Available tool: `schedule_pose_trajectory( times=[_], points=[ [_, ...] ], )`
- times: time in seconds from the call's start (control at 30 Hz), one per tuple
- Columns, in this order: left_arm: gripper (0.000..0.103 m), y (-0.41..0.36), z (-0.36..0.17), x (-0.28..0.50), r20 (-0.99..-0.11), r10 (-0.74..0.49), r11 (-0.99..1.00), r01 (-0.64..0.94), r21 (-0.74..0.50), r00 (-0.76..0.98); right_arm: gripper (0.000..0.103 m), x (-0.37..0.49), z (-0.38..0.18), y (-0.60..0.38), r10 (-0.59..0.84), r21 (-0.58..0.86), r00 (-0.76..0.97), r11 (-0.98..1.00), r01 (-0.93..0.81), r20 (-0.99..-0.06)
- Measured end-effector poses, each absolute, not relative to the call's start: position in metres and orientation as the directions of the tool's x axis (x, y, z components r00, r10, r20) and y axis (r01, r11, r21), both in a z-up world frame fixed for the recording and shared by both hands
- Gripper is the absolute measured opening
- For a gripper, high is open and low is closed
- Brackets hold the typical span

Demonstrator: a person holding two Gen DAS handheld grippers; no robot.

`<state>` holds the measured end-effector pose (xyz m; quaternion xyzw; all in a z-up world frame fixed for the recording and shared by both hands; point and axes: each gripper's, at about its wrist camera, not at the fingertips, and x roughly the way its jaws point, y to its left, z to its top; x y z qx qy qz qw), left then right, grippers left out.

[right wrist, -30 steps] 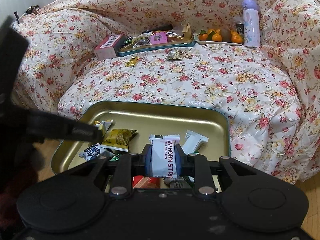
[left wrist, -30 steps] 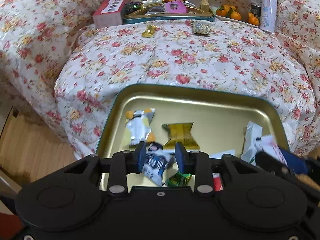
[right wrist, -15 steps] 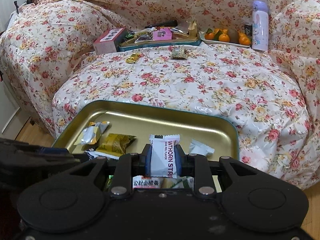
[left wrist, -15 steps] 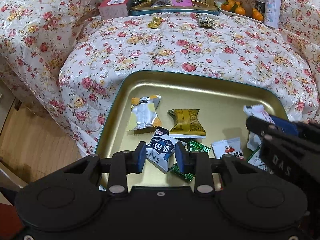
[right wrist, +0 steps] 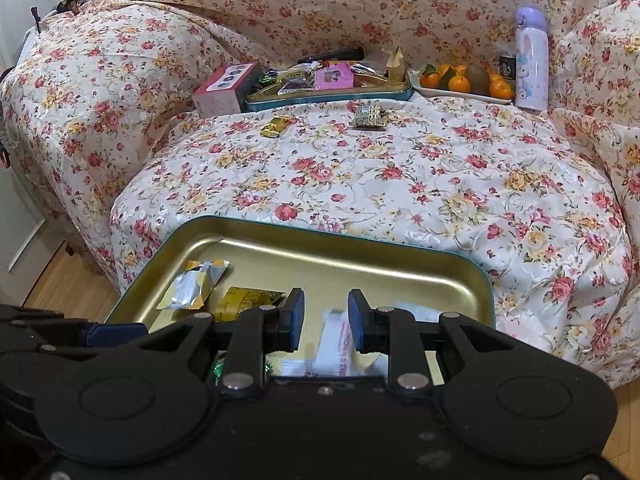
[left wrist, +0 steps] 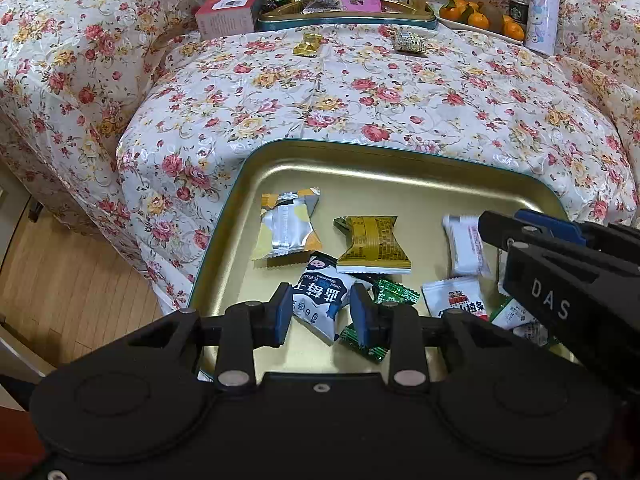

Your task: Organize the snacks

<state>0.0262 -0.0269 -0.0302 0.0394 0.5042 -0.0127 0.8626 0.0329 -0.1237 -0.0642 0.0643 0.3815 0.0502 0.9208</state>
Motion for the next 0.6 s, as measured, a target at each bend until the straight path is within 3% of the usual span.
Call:
schedule_pose_trajectory(
  times=[0.6],
  points=[
    [0.041,-0.026,-0.027,0.021,-0.866,0.018,0.996,0.066,0.059,0.499,0.026,0.003,-0.059,-0.133,0.149,0.191,0.706,0.981,-0.019,-0.692]
  ],
)
